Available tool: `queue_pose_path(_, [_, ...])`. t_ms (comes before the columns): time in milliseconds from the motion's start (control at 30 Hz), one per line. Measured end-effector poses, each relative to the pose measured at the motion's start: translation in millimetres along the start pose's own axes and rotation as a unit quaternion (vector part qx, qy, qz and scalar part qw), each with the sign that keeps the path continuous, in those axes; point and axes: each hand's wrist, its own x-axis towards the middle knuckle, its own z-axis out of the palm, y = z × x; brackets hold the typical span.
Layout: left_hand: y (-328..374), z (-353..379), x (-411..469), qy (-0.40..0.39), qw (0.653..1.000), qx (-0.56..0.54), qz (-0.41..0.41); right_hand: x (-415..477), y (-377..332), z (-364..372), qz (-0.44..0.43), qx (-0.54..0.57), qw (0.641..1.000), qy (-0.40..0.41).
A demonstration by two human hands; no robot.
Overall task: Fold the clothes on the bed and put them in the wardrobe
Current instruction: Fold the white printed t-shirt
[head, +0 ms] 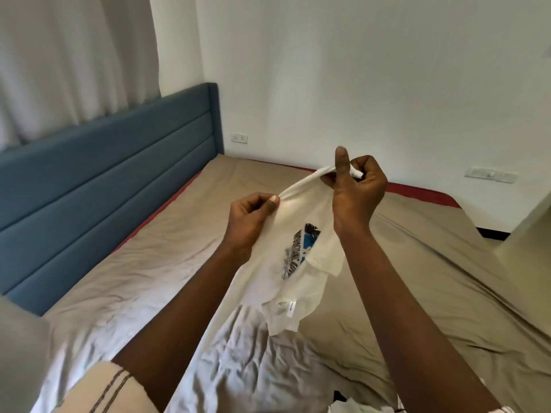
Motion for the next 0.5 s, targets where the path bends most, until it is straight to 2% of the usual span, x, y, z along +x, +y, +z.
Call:
queue_pose_path(67, [9,-11,0,0.032,0.999,0.009,0.008,-2,5,-2,0.033,0.021,0.999,-0.012])
queue_pose_path(133, [16,-21,3,0.06,0.993,0.085,0.052,-6,13,-3,0.06,0.025,0.997,-0.032])
queue_pose_path(233, [26,-23,-3,0.077,0.954,0.248,0.149,-17,22,-1,0.122,0.051,0.99,-0.053])
queue_pose_path(300, [30,-20,-15,0.03,0.921,0.343,0.183,-18,28,-1,0.157,0.051,0.985,-0.04])
queue_pose_path(367, [27,-28,-23,-0.06,0.879,0.448,0.15,-13,31,-3,0.173,0.05,0.984,-0.008])
queue_pose_path(433, [12,-47,-29,-0.146,0.84,0.517,0.078,-7,36,-6,0.184,0.06,0.981,0.023])
queue_pose_path(500, [-12,-73,-36,-0.185,0.814,0.551,-0.001,-4,40,-10,0.198,0.071,0.976,0.056])
